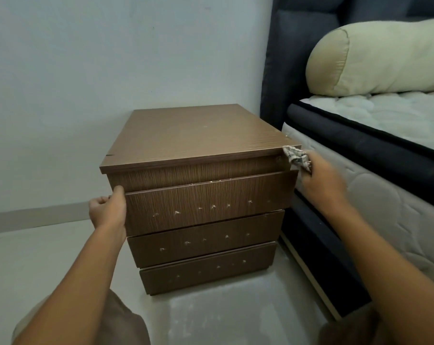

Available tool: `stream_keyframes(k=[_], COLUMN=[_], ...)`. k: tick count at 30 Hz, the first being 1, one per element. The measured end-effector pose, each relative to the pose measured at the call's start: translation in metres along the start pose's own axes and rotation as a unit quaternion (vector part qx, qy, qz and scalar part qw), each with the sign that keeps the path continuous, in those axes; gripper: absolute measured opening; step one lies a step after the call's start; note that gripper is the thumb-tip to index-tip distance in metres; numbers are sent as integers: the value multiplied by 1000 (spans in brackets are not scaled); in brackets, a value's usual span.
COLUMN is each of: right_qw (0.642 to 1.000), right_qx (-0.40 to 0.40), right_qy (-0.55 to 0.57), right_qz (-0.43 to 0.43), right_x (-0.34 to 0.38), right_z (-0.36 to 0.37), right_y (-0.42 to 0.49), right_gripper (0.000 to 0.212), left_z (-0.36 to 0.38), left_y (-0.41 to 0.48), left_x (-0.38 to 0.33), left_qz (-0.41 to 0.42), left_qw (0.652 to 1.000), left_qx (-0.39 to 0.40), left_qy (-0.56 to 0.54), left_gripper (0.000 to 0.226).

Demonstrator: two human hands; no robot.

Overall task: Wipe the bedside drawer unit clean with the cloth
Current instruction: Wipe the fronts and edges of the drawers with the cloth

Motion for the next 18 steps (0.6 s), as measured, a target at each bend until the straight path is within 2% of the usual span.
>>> stream_keyframes(k=[4, 6, 9, 14, 18], right_qw=[992, 984, 984, 981, 978], right_qx=[114, 141, 125, 104, 99], right_qy=[-62, -108, -114, -113, -92], right_qz=[6, -16, -51, -121, -159], right_x=[5, 12, 27, 59, 81], right_z=[32, 45, 54, 70, 87], right_y=[7, 4, -1, -11, -18], right_gripper=[32, 34, 35, 22, 18], left_z=[-3, -5, -9, -16, -19], left_y=[-2, -1, -2, -2, -1], left_x=[0, 1, 0, -3, -13], left_qz=[10, 17, 33, 49, 57], left_qw=[999, 998, 996, 989, 979], left_qx=[22, 34, 52, 104, 144], left_qy=[24, 43, 64, 90, 134], left_gripper=[27, 27, 29, 28, 36])
Point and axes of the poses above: each hand's wrist, its own y-axis towards the middle knuckle, its own z-axis out of the palm, x = y × z, the point moved 8 cm from there along y, towards the middle knuckle, and after that the axes turned 7 degrees about x, right-handed, at the moved point
